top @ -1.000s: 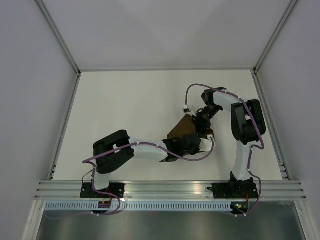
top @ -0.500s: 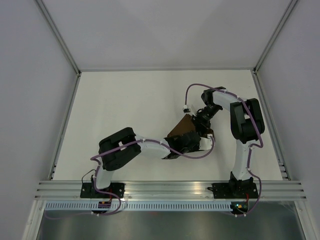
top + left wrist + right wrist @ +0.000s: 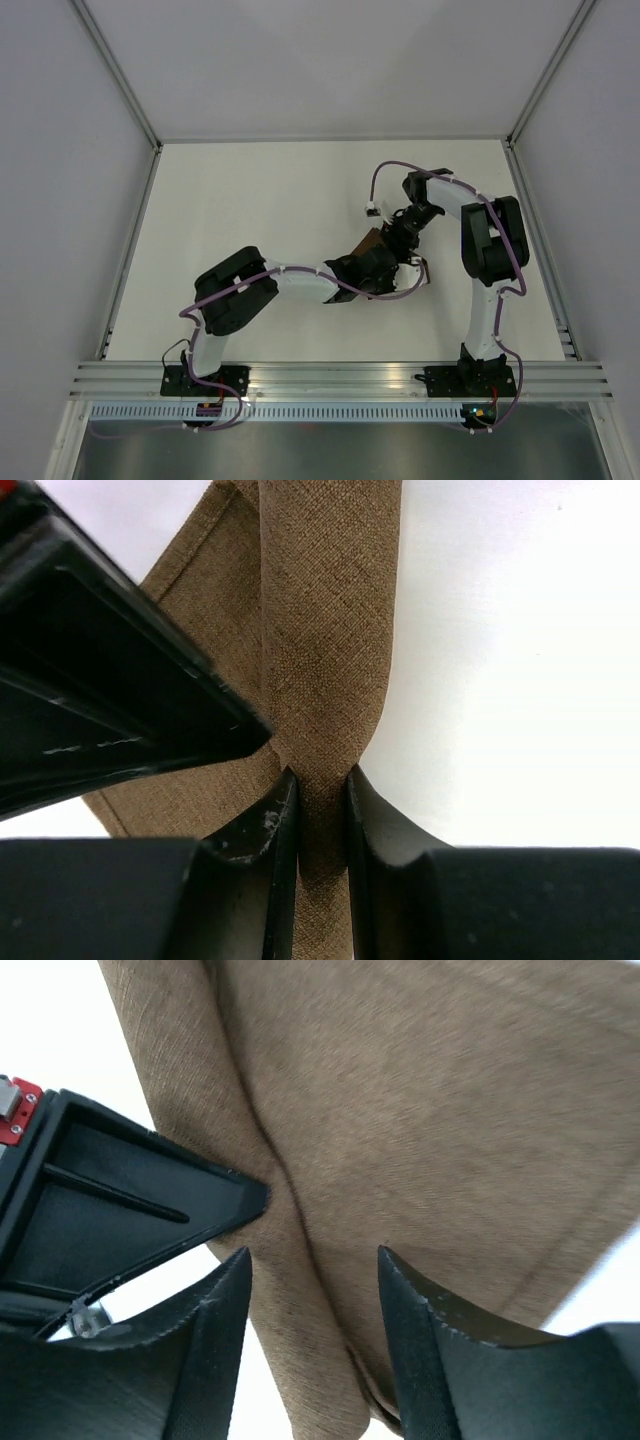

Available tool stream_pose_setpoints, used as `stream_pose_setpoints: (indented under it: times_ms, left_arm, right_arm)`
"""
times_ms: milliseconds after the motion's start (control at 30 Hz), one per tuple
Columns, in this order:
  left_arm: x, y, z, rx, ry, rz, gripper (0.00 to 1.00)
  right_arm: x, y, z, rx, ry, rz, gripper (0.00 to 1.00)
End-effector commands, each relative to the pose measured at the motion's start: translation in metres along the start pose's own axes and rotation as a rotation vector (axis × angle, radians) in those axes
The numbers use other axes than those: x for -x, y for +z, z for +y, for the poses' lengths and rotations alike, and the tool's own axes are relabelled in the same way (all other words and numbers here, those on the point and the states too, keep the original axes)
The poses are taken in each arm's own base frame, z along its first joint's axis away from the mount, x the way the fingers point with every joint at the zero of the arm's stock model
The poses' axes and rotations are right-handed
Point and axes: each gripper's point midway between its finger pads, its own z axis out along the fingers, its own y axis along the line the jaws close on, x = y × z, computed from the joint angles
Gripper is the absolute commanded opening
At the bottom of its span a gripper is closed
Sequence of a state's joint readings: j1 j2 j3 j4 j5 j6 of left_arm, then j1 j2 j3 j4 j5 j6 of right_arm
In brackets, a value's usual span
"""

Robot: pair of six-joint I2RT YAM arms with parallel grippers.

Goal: Fold the napkin, place the utensils inside, and roll it up
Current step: Roll the napkin at the center of the board.

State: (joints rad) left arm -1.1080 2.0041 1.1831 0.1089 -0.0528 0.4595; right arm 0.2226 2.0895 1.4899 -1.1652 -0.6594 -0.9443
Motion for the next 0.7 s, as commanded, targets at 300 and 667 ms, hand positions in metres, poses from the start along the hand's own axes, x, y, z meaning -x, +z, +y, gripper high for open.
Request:
stream_pose_setpoints:
  times_ms: [300,667]
  left_arm:
    - [-0.035,-0.01,-0.059,-0.388,-0.263,0.133,0.11]
    - [-0.035,-0.016,-0.054,-0.67,-0.598,0.17,0.15]
  right_arm:
    - [0.067,-0.105,-0.022,-0.219,0.038,-0.44,0.65]
    - [0.029,-0.117,0.035,-0.398,-0.291,-0.516,0.65]
